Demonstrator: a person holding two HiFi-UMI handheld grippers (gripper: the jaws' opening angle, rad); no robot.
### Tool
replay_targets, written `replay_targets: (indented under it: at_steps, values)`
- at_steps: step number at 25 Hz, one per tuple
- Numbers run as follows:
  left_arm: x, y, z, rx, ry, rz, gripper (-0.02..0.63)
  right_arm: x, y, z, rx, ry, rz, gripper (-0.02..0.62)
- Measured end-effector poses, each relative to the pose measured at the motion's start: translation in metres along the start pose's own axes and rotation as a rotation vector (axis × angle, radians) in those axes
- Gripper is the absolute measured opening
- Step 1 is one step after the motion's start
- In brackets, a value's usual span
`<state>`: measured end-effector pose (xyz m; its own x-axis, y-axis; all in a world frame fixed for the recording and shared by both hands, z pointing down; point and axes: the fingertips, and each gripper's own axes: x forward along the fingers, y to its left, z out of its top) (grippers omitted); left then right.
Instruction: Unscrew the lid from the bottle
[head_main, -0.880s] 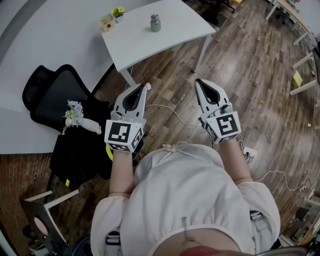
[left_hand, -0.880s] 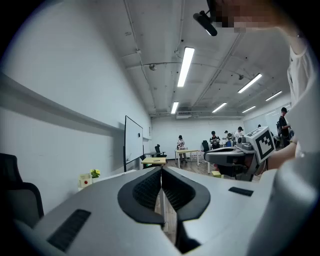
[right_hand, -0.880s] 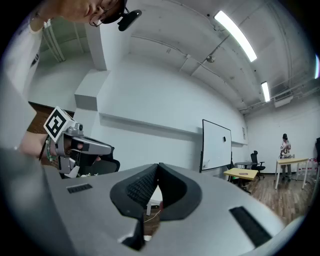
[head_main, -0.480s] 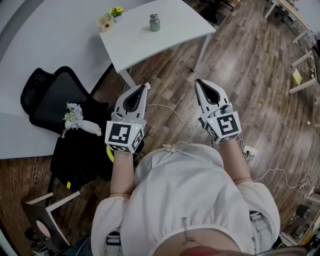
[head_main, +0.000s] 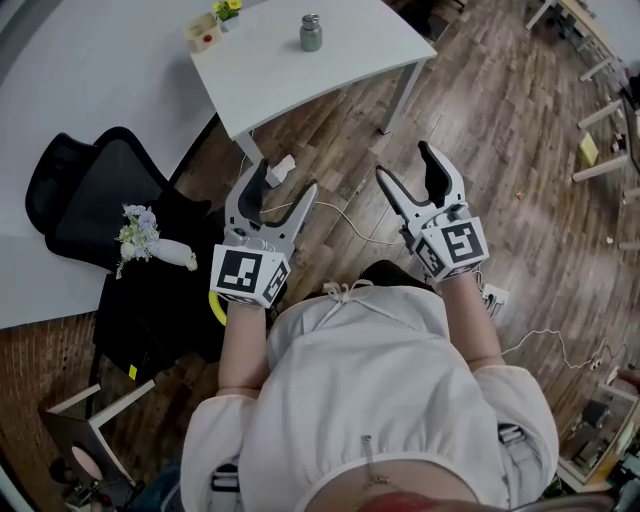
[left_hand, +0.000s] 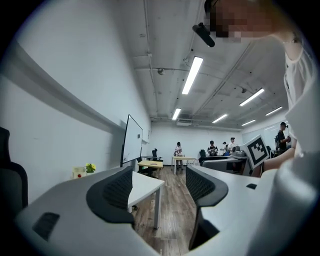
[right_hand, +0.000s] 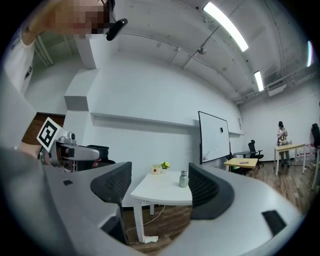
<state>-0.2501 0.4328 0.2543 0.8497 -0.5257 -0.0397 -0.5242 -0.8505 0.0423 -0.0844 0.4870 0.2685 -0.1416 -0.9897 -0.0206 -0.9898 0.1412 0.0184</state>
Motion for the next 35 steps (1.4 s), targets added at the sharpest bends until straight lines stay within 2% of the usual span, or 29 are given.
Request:
replay_targets:
  at_steps: [3, 8, 12, 16, 23, 28, 35]
  values:
    - [0.011, 0.013, -0.01, 0.001, 0.029, 0.033, 0.333, 0.016, -0.015, -0.005, 0.002, 0.011, -0.016, 0.36]
    - [0.051, 0.033, -0.02, 0.01, 0.043, 0.094, 0.333, 0.057, -0.052, -0.016, 0.012, 0.008, 0.039, 0.362]
    - [0.095, 0.049, -0.027, 0.038, 0.077, 0.199, 0.333, 0.109, -0.097, -0.028, 0.041, 0.012, 0.15, 0.362]
    - [0.154, 0.072, -0.026, 0.025, 0.085, 0.305, 0.333, 0.17, -0.145, -0.029, 0.03, 0.029, 0.261, 0.362]
    - [0.271, 0.094, -0.027, 0.016, 0.093, 0.438, 0.333, 0.255, -0.241, -0.031, 0.043, 0.066, 0.402, 0.36]
    - [0.325, 0.103, -0.042, -0.001, 0.124, 0.468, 0.333, 0.291, -0.286, -0.047, 0.038, 0.113, 0.466, 0.36]
    - [0.373, 0.139, -0.071, -0.033, 0.188, 0.477, 0.341, 0.348, -0.309, -0.069, 0.061, 0.187, 0.516, 0.356]
